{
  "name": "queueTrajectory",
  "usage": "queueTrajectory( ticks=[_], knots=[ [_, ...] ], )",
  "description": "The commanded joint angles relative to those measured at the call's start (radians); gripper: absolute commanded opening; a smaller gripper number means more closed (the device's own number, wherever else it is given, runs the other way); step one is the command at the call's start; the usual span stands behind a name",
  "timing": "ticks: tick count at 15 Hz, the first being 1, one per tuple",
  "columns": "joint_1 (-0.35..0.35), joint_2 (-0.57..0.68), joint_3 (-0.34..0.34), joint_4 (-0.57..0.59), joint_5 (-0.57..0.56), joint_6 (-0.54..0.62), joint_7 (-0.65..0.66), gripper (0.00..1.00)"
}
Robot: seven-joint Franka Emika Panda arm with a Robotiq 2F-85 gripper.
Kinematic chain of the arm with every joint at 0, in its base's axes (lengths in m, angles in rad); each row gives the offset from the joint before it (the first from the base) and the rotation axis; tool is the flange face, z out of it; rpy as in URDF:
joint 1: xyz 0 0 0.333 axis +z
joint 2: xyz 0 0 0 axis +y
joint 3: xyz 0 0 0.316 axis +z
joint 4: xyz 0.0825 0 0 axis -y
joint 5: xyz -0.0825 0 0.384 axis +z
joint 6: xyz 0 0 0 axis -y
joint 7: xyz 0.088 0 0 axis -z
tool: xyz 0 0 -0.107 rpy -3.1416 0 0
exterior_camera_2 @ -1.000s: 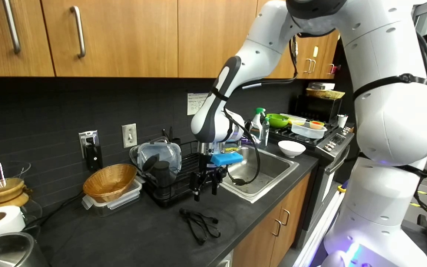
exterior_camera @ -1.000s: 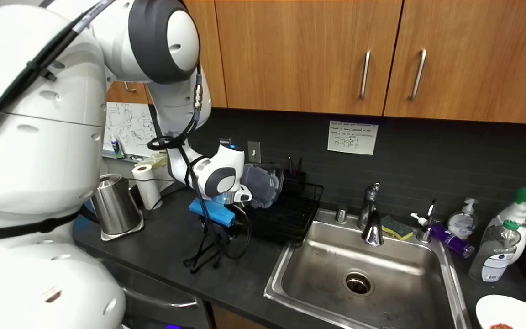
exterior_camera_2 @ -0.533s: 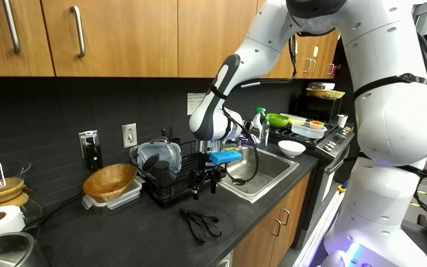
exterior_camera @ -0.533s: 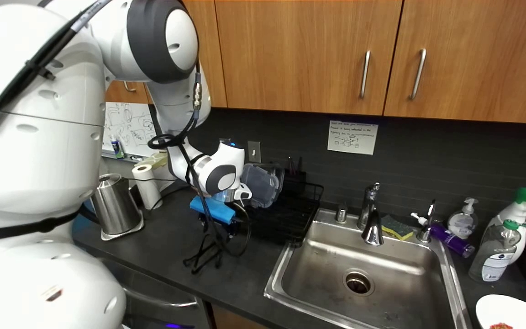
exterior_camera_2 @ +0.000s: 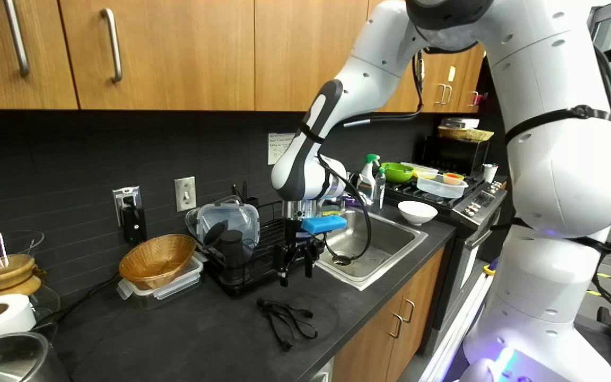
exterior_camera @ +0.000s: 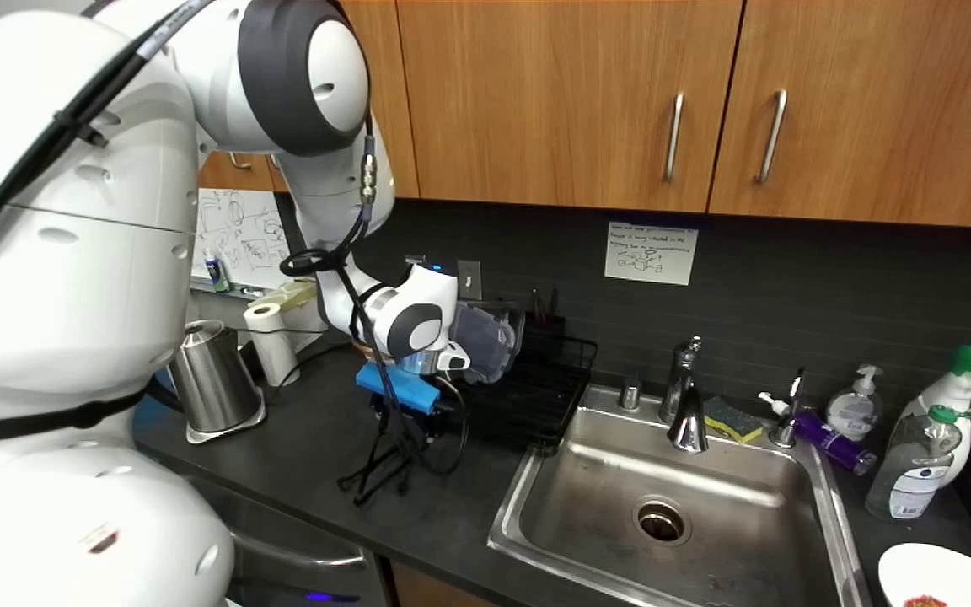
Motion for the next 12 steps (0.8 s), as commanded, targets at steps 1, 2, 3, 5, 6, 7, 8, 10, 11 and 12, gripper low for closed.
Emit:
queueTrajectory(
  ticks=[1, 2, 3, 5, 6, 7, 8, 10, 11, 12],
  knots=[
    [0.026, 0.057, -0.039, 0.074, -0.024, -0.078, 0.016, 1.0],
    [0.029, 0.075, -0.043, 0.093, -0.023, -0.088, 0.017, 1.0],
    [0.034, 0.09, -0.046, 0.111, -0.023, -0.099, 0.02, 1.0],
    [0.049, 0.127, -0.054, 0.152, -0.03, -0.114, 0.033, 1.0],
    [0.057, 0.146, -0.055, 0.172, -0.033, -0.121, 0.038, 1.0],
    [0.067, 0.161, -0.057, 0.188, -0.037, -0.126, 0.047, 1.0],
    [0.073, 0.179, -0.056, 0.206, -0.039, -0.131, 0.052, 1.0],
    [0.083, 0.21, -0.054, 0.233, -0.039, -0.132, 0.062, 1.0],
    [0.086, 0.225, -0.052, 0.243, -0.036, -0.133, 0.064, 1.0],
    [0.089, 0.241, -0.053, 0.251, -0.036, -0.133, 0.068, 1.0]
  ],
)
